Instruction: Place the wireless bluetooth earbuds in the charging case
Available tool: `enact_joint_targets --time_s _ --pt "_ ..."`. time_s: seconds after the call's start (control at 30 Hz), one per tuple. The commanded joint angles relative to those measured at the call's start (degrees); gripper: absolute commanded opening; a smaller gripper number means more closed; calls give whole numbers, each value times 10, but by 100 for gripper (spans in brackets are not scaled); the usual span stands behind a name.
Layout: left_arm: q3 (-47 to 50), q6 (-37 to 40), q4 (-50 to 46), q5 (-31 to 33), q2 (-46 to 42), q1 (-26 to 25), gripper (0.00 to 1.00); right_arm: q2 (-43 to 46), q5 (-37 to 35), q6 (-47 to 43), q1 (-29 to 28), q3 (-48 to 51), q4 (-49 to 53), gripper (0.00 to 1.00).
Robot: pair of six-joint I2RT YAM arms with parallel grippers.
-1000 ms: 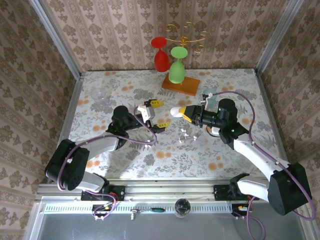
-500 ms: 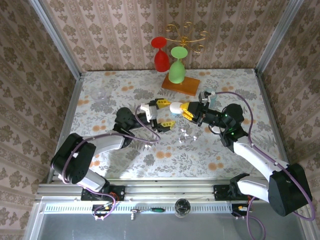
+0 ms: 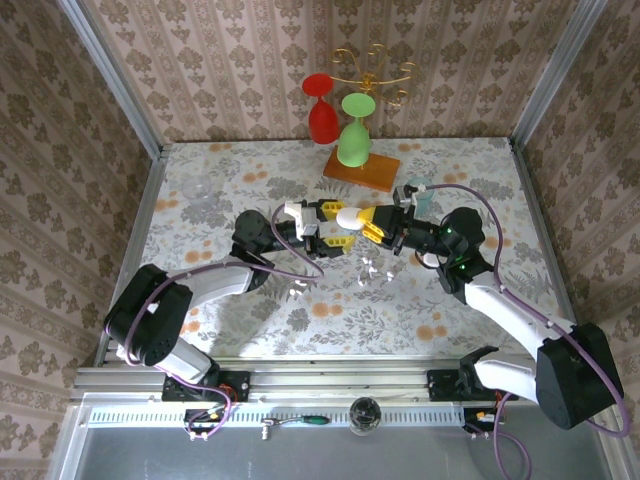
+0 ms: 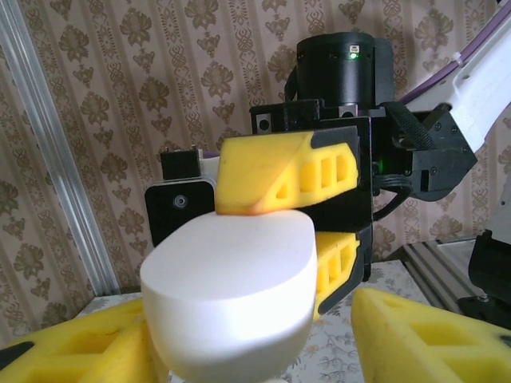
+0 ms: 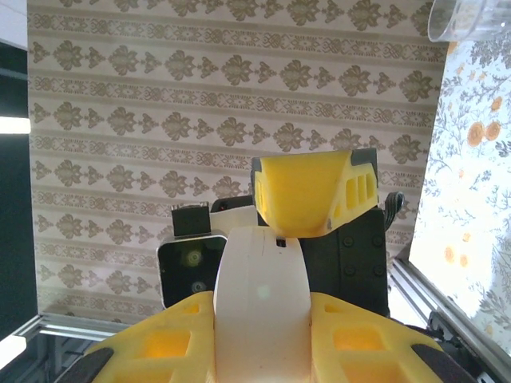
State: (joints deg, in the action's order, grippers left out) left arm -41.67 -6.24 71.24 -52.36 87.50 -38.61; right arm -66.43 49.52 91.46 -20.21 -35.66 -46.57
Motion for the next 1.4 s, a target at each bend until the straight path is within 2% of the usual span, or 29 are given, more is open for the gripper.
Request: enact_joint_targets --time_s 0.0,0.13,0.23,0.4,0.43,0.5,0.57,0.67,0.73,0.87,1.07,1.17,1.37 --pt "-17 -21 22 -23 -3 -4 57 -7 18 -10 -4 -19 -21 0" --pt "-18 -20 22 -26 -3 -4 53 -11 21 -12 -5 -24 -19 0" --pt "-18 -19 22 -27 -1 -5 45 -12 22 -15 -4 -25 -16 0" --pt "-17 -15 21 -28 0 -4 38 -11 21 -16 -5 -26 -10 0" --pt "-17 -15 21 -28 1 -4 38 -10 19 -18 -4 -27 -9 7" --pt "-17 -16 20 -27 1 -4 37 -2 13 -39 -4 -30 18 35" --pt "-14 -17 19 -23 0 -2 37 21 4 -107 -2 -43 105 56" --pt "-2 -12 13 -18 -7 4 37 61 -20 -250 7 -73 268 76" --pt "5 -2 -9 -18 -14 6 37 71 -27 -330 17 -90 355 80" --pt "10 9 -71 -33 -34 8 37 80 -40 -549 19 -147 514 87" --pt "-4 -30 -137 -60 -56 1 36 101 -80 -854 -12 -222 657 95" --pt "-4 -30 -166 -57 -65 -6 35 110 -102 -957 -37 -240 689 98" --pt "-6 -26 -160 -57 -64 -24 35 97 -126 -1070 -69 -273 736 100"
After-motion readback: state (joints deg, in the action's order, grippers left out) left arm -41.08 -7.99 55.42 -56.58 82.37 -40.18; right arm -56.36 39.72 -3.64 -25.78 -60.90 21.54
